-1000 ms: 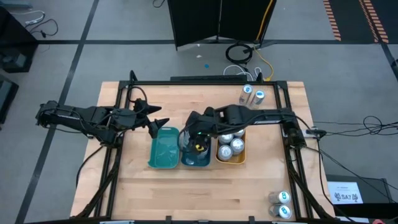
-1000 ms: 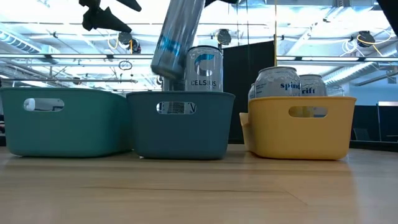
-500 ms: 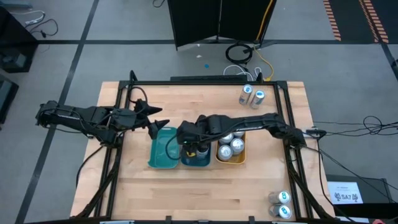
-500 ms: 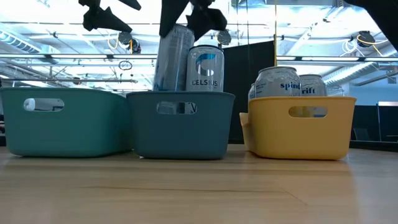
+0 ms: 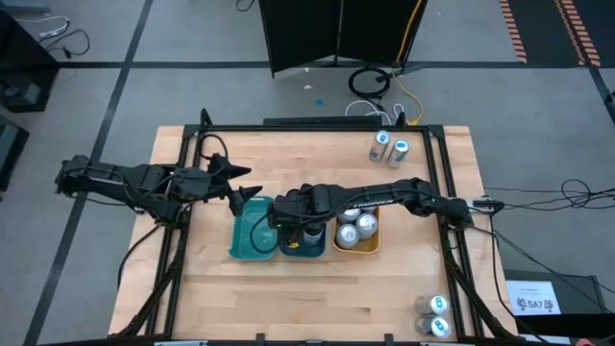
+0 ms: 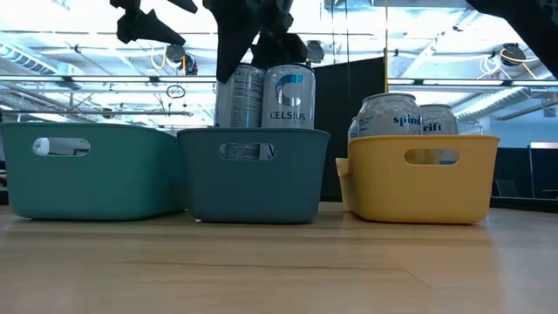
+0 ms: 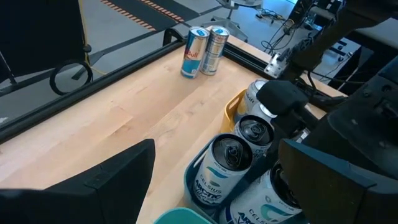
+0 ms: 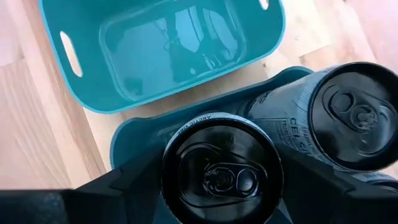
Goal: Sort soda cans
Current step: Put the black soda can into the blue bin, then put the center blue soda can can into the green bin
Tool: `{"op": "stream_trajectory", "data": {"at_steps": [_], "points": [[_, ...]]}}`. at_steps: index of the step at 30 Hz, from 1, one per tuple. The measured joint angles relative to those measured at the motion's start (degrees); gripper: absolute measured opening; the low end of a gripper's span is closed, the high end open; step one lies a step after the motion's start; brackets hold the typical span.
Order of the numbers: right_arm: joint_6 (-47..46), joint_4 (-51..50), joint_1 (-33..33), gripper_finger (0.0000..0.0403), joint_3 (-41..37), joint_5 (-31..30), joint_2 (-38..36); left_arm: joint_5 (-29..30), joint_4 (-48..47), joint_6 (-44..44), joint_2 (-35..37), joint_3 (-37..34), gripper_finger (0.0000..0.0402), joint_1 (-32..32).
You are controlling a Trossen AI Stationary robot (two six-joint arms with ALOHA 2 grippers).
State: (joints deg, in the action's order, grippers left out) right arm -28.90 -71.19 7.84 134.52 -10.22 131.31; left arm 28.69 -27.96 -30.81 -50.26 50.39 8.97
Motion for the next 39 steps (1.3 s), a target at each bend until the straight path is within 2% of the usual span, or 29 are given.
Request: {"op": "stream_trajectory", "data": {"at_steps": [13, 17, 28, 39], "points": [[1.26, 0.97, 0.02, 0.0263, 0.0, 0.19, -0.04, -1.61, 0.0, -0.06, 0.0, 0.0, 0.0351, 0.0], [1.12, 1.13, 0.0, 0.0264, 0.0, 2.86, -0.04, -2.46, 0.0, -0.09, 0.0, 0.0, 0.0351, 0.0], [1.08, 1.24, 0.0, 0.0297, 0.0, 2.71, -0.26, -3.41, 0.0, -0.07, 0.0, 0.0, 0.0351, 0.0], [0.16, 0.59, -0.14, 0.0299, 0.3, 2.79, -1.2, -3.41, 0.0, -0.02, 0.0, 0.0, 0.0351, 0.0]]}}
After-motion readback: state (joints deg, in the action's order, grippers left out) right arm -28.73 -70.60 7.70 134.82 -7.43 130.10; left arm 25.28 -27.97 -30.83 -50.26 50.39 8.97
